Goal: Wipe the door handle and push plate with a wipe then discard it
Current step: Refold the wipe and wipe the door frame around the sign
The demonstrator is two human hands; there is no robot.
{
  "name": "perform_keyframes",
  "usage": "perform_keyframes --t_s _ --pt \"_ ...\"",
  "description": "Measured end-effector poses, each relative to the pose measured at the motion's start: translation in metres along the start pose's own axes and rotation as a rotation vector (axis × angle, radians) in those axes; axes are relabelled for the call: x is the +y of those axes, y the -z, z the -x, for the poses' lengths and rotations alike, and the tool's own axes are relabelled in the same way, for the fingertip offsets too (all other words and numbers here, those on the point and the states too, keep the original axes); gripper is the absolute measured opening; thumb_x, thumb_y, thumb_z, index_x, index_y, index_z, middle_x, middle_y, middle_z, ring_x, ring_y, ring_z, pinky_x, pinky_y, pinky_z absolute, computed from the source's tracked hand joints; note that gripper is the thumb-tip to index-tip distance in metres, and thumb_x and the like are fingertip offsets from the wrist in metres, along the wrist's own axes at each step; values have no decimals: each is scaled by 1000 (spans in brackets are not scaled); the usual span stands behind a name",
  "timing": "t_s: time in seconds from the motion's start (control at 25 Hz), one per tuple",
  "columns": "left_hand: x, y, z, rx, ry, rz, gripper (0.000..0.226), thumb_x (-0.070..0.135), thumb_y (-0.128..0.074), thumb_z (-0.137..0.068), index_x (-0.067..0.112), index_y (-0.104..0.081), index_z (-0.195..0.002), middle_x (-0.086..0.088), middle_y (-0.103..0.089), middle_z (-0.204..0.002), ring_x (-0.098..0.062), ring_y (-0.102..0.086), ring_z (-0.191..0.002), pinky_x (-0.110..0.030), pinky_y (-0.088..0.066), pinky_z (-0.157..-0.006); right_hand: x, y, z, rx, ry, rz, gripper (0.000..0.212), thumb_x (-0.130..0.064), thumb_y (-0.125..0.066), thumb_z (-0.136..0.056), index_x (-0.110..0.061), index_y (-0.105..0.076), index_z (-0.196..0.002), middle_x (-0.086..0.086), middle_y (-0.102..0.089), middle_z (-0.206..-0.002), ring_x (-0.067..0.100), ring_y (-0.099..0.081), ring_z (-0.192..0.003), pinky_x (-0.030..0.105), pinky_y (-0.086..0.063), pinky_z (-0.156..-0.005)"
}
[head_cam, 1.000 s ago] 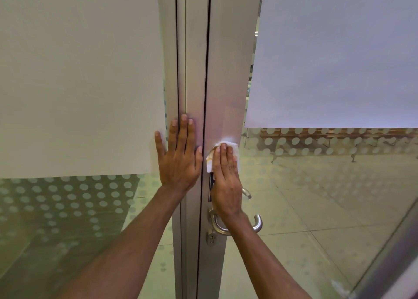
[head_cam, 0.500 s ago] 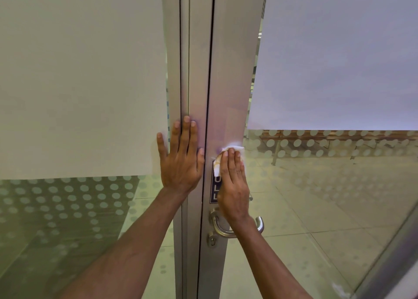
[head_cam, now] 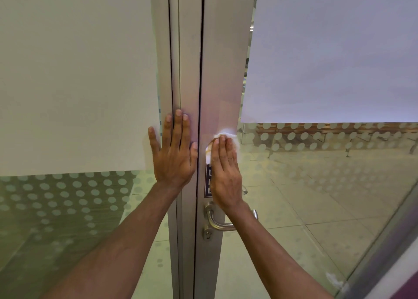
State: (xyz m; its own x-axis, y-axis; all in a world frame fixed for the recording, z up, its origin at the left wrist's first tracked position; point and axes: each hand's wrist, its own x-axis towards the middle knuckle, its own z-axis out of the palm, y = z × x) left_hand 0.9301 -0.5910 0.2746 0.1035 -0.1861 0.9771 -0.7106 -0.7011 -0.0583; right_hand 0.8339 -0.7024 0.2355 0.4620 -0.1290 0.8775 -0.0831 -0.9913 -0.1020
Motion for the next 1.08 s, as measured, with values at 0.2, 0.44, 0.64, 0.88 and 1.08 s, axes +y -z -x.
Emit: perform_keyframes --t_s 0.2,0.44,0.64,0.88,1.08 --pt "-1 1 0 -1 1 -2 62 38 -16 -105 14 6 -158 0 16 -165 -18 12 -153 -49 13 -122 16 7 32 -136 171 88 79 6 -53 -76 -5 -24 -149 9 -16 -158 20 -11 -149 35 -15 -123" --pt "0 0 1 6 -1 -12 62 38 -17 -105 14 6 -157 0 15 -165 -18 11 -153 -50 12 -122 -6 -6 1 -39 154 38 73 11 -45 -85 -6 -17 -150 11 -18 -158 22 -12 -149 38 -10 -123" --pt "-1 0 1 14 -9 -7 63 37 -18 -104 14 6 -158 0 16 -165 -18 11 -153 -50 12 -122 24 3 46 -180 249 175 84 4 -60 -78 -9 -20 -151 9 -15 -159 21 -15 -149 38 -18 -121" --pt "-2 -1 1 4 -12 -22 64 38 -20 -105 14 6 -157 -1 16 -165 -18 12 -153 -50 12 -122 33 6 -10 -75 226 97 57 -7 -31 -99 -10 -13 -153 6 -7 -161 22 -11 -150 36 -8 -123" --pt "-1 -2 2 9 -11 -26 63 38 -20 -105 14 5 -158 -1 16 -165 -18 12 -153 -50 13 -122 58 10 48 -264 424 232 68 -1 -44 -89 -9 -18 -151 8 -10 -160 21 -8 -150 36 -8 -124"
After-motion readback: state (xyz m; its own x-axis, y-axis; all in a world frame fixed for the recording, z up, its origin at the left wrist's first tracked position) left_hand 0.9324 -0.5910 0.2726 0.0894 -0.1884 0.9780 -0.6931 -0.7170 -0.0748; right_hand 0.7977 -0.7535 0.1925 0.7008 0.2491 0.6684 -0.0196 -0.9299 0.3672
